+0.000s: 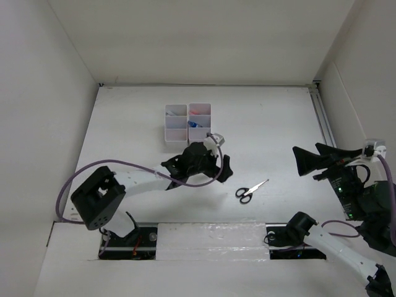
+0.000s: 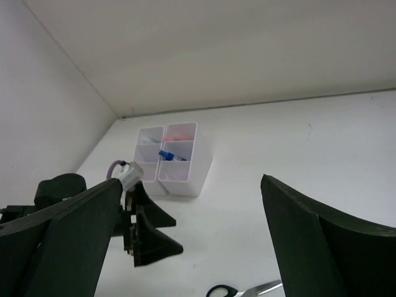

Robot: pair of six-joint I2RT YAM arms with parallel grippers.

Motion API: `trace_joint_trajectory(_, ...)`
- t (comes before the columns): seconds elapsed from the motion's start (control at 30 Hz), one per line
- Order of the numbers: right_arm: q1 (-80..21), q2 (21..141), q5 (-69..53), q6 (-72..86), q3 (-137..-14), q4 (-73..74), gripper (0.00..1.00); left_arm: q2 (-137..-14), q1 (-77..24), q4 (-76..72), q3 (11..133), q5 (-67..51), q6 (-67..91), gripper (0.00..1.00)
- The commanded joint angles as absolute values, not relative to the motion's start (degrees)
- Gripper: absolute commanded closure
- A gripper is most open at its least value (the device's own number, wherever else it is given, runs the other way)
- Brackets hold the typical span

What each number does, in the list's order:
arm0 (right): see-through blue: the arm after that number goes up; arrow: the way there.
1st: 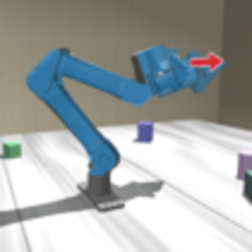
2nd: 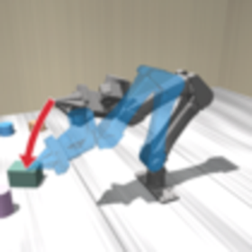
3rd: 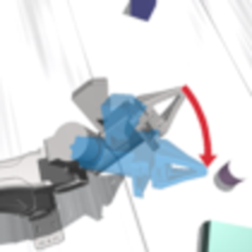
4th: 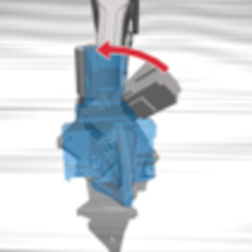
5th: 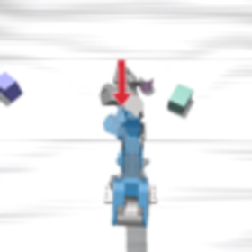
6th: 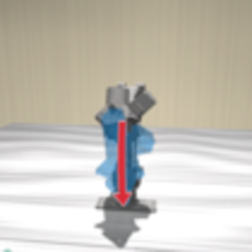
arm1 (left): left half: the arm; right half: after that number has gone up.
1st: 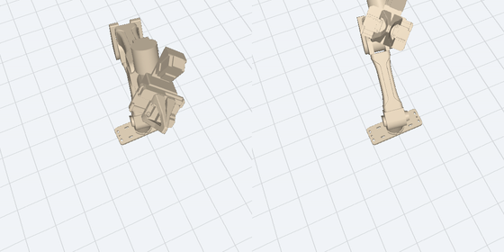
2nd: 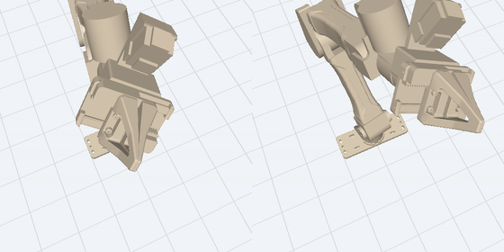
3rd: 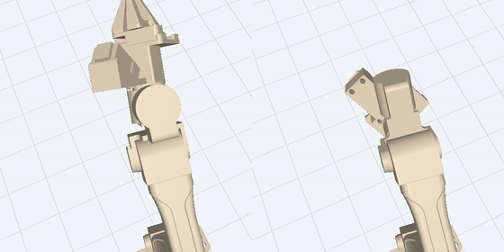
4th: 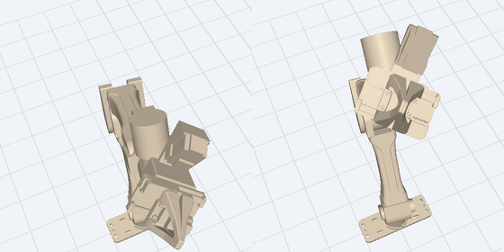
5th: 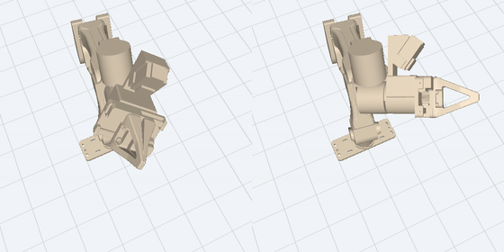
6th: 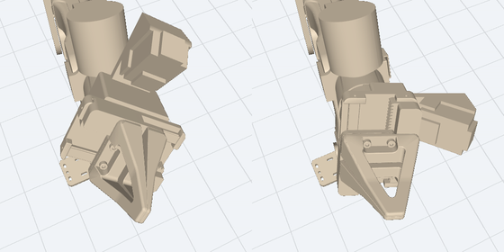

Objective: Sort the stationery into containers
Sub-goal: Pick up the scissors from the center of the board.

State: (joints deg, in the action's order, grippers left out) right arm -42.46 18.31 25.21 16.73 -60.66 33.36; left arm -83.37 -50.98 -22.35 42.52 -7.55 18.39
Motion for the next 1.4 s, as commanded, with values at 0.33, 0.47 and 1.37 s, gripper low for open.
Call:
trace_joint_trajectory(0.33, -42.8, 19.6, 31.0, 25.5, -54.9, 38.1, 0.0, -91.8, -57.7, -19.4, 50.6, -15.0, 15.8, 0.0)
trace_joint_trajectory(0.47, -42.8, 16.3, 29.6, 24.3, -53.8, 36.6, 0.0, -98.2, -60.3, -12.1, 57.9, -7.8, 14.5, 0.0)
trace_joint_trajectory(1.37, -42.8, 13.8, 27.3, 22.1, -53.3, 35.0, 0.0, -108.3, -65.2, 0.5, 67.3, 6.2, 10.3, 0.27)
